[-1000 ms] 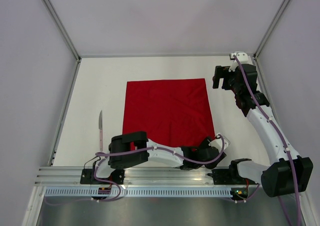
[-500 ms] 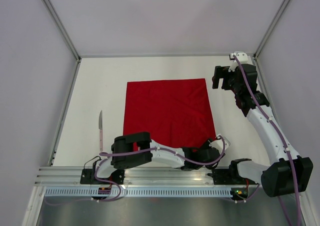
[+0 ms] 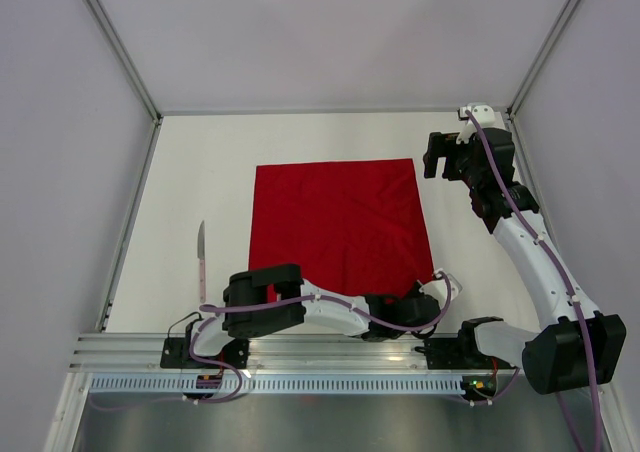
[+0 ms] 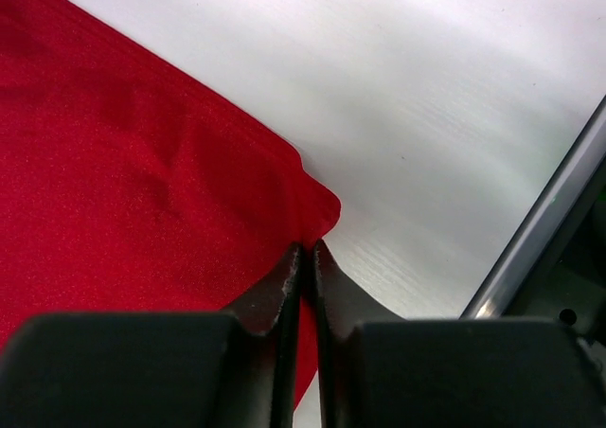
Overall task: Fold the napkin, place the utensils inside, and roll it up
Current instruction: Fold the napkin at the center of the board.
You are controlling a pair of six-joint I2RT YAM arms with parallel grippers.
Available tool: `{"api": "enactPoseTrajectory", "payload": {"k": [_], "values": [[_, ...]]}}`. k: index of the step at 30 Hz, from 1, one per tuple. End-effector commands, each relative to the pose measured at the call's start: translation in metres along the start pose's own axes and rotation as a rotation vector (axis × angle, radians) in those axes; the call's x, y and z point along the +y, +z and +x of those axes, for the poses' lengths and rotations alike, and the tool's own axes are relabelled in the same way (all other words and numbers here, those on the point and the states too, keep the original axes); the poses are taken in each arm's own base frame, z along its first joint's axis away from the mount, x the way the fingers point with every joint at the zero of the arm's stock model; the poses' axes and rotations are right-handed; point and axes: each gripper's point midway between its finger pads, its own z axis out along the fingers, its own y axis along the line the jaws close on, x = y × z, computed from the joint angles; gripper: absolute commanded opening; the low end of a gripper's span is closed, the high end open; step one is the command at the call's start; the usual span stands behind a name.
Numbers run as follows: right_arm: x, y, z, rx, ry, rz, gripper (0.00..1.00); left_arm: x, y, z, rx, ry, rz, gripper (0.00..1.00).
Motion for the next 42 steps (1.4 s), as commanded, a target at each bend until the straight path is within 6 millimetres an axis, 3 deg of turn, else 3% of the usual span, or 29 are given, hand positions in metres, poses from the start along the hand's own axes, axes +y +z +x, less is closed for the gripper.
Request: {"api": "enactPoseTrajectory", "payload": {"k": [1, 5, 10, 11, 12, 16, 18, 19, 20, 22, 24, 27, 30, 42], "values": [[-0.001, -0.005, -0.011, -0.019, 0.018, 0.006, 0.98, -0.001, -0.006, -0.029, -0.081, -0.017, 0.026, 0.12], [-0.001, -0.004, -0.010, -0.017, 0.018, 0.006, 0.98, 0.008, -0.015, -0.047, -0.115, -0.078, 0.040, 0.03], [-0.001, -0.005, -0.010, -0.017, 0.019, 0.006, 0.98, 0.029, -0.023, -0.057, -0.135, -0.191, 0.067, 0.02], [-0.001, -0.005, -0.011, -0.020, 0.018, 0.006, 0.98, 0.035, -0.025, -0.051, -0.127, -0.207, 0.069, 0.02], [-0.001, -0.006, -0.011, -0.022, 0.019, 0.006, 0.98, 0.035, -0.033, -0.061, -0.147, -0.232, 0.100, 0.02], [0.000, -0.005, -0.011, -0.020, 0.019, 0.005, 0.98, 0.065, -0.042, -0.073, -0.174, -0.342, 0.082, 0.02], [-0.001, -0.005, -0.011, -0.019, 0.020, 0.008, 0.98, 0.079, -0.045, -0.068, -0.164, -0.378, 0.067, 0.02], [-0.001, -0.005, -0.011, -0.020, 0.018, 0.006, 0.98, 0.095, -0.048, -0.076, -0.182, -0.425, 0.047, 0.02], [-0.001, -0.005, -0.011, -0.019, 0.018, 0.006, 0.98, 0.104, -0.050, -0.069, -0.171, -0.441, 0.032, 0.02], [-0.001, -0.006, -0.011, -0.020, 0.018, 0.008, 0.98, 0.131, -0.055, -0.073, -0.187, -0.499, -0.012, 0.02], [0.000, -0.006, -0.011, -0.022, 0.018, 0.005, 0.98, 0.152, -0.058, -0.062, -0.169, -0.538, -0.054, 0.02], [0.005, -0.006, -0.011, -0.018, 0.018, -0.024, 0.98, 0.201, -0.066, -0.051, -0.162, -0.616, -0.149, 0.02], [0.006, -0.006, -0.011, -0.018, 0.019, -0.031, 0.97, 0.237, -0.075, -0.044, -0.149, -0.670, -0.215, 0.02], [0.006, -0.005, -0.009, -0.013, 0.020, -0.032, 0.97, 0.342, -0.098, -0.026, -0.111, -0.787, -0.395, 0.02]]}}
